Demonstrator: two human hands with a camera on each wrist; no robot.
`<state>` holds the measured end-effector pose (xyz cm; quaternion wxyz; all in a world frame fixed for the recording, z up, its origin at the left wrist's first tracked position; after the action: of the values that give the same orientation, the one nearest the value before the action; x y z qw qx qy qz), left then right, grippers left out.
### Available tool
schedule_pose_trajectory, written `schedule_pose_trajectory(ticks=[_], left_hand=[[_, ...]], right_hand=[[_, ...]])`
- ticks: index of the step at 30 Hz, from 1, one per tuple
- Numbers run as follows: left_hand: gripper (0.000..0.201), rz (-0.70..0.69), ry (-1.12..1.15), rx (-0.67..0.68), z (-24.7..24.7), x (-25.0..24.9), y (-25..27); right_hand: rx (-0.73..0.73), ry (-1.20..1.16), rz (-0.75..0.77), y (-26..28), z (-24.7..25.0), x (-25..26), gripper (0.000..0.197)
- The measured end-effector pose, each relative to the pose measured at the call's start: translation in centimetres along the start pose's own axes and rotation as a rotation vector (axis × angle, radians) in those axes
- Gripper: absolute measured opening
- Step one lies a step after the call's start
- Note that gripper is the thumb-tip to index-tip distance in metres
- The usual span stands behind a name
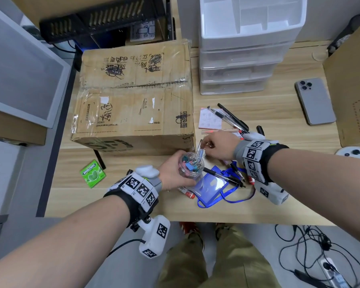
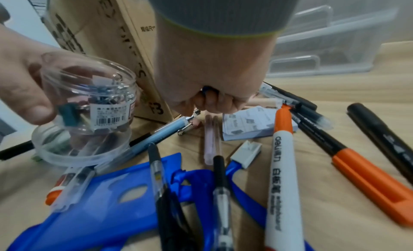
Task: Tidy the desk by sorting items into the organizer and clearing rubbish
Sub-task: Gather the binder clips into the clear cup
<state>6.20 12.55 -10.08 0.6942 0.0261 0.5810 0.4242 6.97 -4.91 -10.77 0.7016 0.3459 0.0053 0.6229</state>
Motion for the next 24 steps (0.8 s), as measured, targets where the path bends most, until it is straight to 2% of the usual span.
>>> schedule_pose_trajectory(ticks=[5, 10, 12, 15, 18, 20, 22, 24], left_hand=[[0.076, 0.006, 0.017, -0.001, 0.1, 0.0, 0.0], [0.075, 0.013, 0.029, -0.011, 0.1, 0.0, 0.1], [0.074, 0.009, 0.033, -0.013, 0.1, -0.1, 0.1], [0.075, 0.008, 0.022, 0.002, 0.0, -0.1, 0.1], [0.077, 0.006, -0.005, 0.024, -0.1, -0.6, -0.1], [0.073, 0.005, -0.02, 0.04, -0.6, -1.1, -0.3], [0.071, -0.006, -0.042, 0.056, -1.3, -1.9, -0.5], [0.073, -0.025, -0.054, 0.073, -2.3, -2.8, -1.0]], right_hand=[[-0.024, 0.135, 0.034, 0.1, -0.4, -0.1, 0.034], [-0.037, 0.27, 0.068, -0.1, -0.8, -0.2, 0.022], [0.011, 0.218, 0.05, 0.0, -1.1, -0.5, 0.015], [0.104, -0.082, -0.073, 0.8, -0.8, -1.3, 0.021], [0.259, -0.47, -0.224, 1.6, -0.7, -1.9, 0.027], [0.381, -0.785, -0.343, 2.3, -0.7, -1.9, 0.02], [0.448, -1.074, -0.366, 2.9, 0.3, -1.3, 0.008], [0.485, -1.257, -0.323, 3.5, 1.5, -0.6, 0.006]])
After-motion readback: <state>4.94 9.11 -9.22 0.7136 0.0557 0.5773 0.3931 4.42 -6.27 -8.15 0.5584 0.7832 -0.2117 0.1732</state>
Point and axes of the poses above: each hand's wrist, its own y-axis away from the middle knuckle, its own z-axis out of the back of the hand, x = y × z, the point moved 7 cm from there along -y, towards the middle knuckle, and after that the axes turned 5 degrees about -z, right-handed, at the moved point
